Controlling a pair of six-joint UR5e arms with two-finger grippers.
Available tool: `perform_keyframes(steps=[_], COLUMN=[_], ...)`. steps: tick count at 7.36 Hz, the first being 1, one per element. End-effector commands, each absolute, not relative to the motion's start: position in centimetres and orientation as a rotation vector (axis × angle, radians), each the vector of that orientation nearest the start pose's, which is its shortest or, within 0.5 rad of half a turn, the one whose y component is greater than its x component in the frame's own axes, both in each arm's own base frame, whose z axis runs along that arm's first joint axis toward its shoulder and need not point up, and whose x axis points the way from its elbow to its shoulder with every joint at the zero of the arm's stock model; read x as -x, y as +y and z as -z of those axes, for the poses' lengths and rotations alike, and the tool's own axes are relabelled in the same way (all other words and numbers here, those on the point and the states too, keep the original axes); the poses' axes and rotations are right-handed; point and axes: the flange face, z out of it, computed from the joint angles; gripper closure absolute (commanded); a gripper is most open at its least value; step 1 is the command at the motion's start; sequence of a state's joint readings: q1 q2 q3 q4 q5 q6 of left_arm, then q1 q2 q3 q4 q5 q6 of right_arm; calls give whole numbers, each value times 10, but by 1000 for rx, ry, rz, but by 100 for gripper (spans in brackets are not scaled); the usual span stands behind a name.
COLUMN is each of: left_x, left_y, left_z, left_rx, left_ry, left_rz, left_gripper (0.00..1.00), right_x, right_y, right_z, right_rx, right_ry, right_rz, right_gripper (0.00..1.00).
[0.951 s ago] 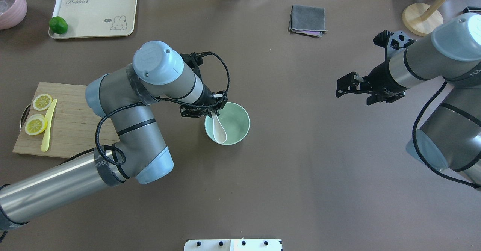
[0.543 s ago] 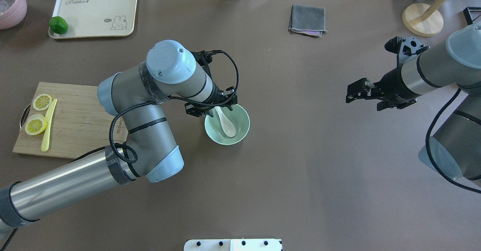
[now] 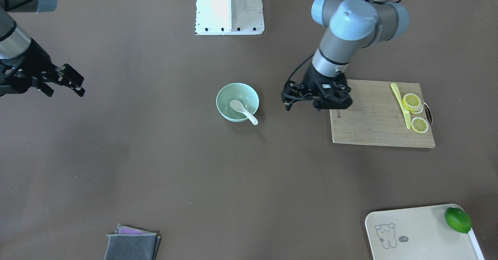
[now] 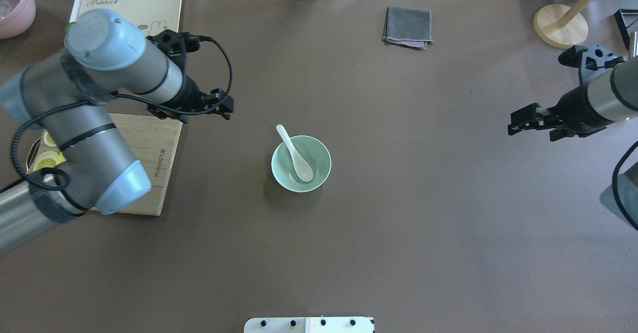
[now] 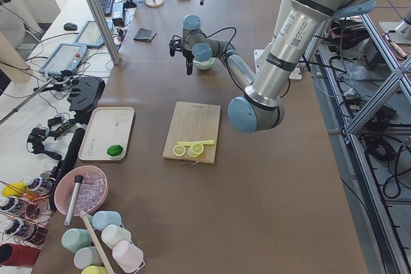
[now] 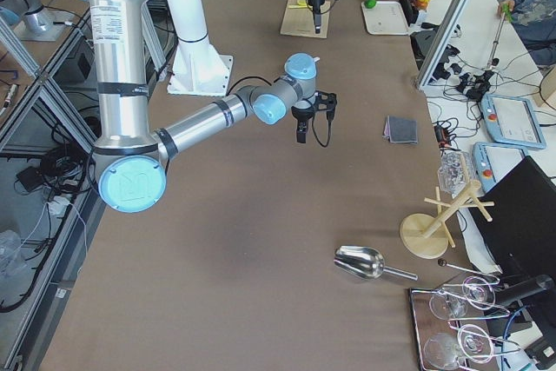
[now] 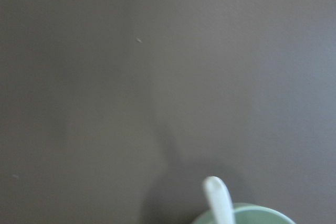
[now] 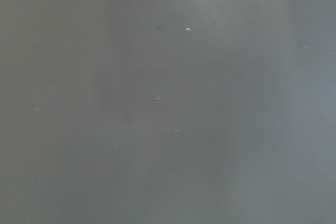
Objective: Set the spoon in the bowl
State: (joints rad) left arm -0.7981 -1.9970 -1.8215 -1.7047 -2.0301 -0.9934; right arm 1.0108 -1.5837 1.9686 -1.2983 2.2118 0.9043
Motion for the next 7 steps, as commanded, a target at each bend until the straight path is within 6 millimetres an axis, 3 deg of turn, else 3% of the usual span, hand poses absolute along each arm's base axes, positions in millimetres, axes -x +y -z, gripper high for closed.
perform_keyframes(steps=[1, 2, 3, 4, 5, 6, 7], left_x=[-189, -115, -32, 8, 31, 32, 33], left_y=[-500, -486, -485, -463, -439, -427, -433], left_z=[-397, -471, -519, -553, -571, -588, -586], left_rx=[-250, -219, -257, -269, -252, -217, -231], left_ry=[730, 739, 725, 754, 778, 781, 771], left_rz=[-188, -310, -348, -397, -353, -335, -346], left_gripper=[2, 2, 2, 2, 2, 2, 2], right_x=[91, 54, 23, -4, -31, -49, -52], right_y=[-434, -422, -410, -407, -402, -394, -375], right_z=[-513, -540, -568, -593, -606, -606, -617], right_rx=[-81, -88, -94, -97, -103, -116, -115], right_ry=[-867, -848, -815, -794, -784, -779, -812], right_rz=[-15, 16, 66, 101, 100, 88, 126], right_gripper=[0, 0, 0, 0, 0, 0, 0])
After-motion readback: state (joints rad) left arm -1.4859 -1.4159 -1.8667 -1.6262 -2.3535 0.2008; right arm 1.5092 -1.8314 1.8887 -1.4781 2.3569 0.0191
